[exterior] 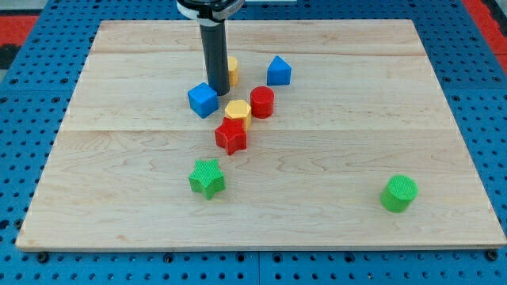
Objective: Slightly push the heart close to the hexagon
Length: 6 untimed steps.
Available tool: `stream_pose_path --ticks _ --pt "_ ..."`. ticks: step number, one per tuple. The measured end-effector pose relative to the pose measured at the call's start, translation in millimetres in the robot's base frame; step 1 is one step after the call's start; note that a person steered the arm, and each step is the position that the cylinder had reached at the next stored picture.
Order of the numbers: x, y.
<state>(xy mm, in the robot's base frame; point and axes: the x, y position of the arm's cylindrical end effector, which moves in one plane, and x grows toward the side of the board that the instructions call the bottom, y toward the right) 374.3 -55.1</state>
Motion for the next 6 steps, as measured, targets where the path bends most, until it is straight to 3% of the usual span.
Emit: stream_pose_path --ticks 1,2,5,6 --pt "20 8" --pt "8 6" --pt "-32 -102" --pt "-71 -72"
